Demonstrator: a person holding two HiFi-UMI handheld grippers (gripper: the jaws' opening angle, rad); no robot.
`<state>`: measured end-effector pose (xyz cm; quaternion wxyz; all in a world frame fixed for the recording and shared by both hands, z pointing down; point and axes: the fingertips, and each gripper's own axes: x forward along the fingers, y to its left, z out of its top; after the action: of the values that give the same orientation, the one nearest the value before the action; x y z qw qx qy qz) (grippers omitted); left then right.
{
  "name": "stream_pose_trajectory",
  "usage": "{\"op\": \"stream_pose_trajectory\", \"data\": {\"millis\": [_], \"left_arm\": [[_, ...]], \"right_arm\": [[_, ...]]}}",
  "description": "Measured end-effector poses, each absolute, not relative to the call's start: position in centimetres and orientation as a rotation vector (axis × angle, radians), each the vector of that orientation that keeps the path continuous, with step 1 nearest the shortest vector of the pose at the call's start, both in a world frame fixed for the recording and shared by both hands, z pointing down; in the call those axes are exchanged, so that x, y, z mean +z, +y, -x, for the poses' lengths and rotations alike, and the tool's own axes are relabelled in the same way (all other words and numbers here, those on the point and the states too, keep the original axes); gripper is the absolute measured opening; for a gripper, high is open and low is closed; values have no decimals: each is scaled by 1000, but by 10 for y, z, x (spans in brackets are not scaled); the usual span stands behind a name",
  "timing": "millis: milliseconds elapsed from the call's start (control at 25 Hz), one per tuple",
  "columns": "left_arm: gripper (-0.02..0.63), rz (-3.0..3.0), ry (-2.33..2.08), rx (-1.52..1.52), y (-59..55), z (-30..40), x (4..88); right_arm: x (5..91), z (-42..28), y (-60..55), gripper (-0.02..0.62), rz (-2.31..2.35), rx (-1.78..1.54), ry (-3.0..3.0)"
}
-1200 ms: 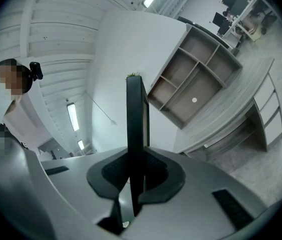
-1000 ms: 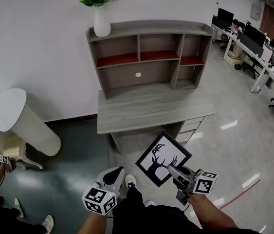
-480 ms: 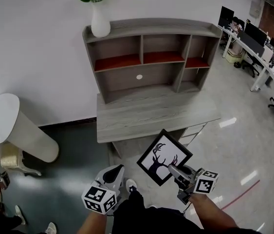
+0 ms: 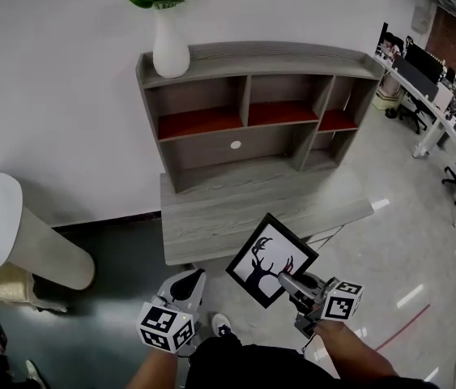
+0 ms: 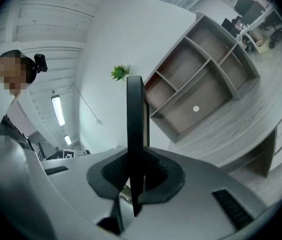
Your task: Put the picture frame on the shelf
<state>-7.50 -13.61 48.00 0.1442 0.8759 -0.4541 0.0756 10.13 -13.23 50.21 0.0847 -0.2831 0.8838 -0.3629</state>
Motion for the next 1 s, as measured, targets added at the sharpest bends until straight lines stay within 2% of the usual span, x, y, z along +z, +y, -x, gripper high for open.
{"op": "stream_pose_trajectory", "data": {"millis": [440, 1000], "left_arm": [[9, -2560, -1261, 190, -204, 109, 476], [9, -2548, -1283, 177, -248, 122, 477]], "right_arm": [[489, -66, -197, 51, 898, -1009, 2640], [470, -57, -257, 51, 884, -915, 2662]]}}
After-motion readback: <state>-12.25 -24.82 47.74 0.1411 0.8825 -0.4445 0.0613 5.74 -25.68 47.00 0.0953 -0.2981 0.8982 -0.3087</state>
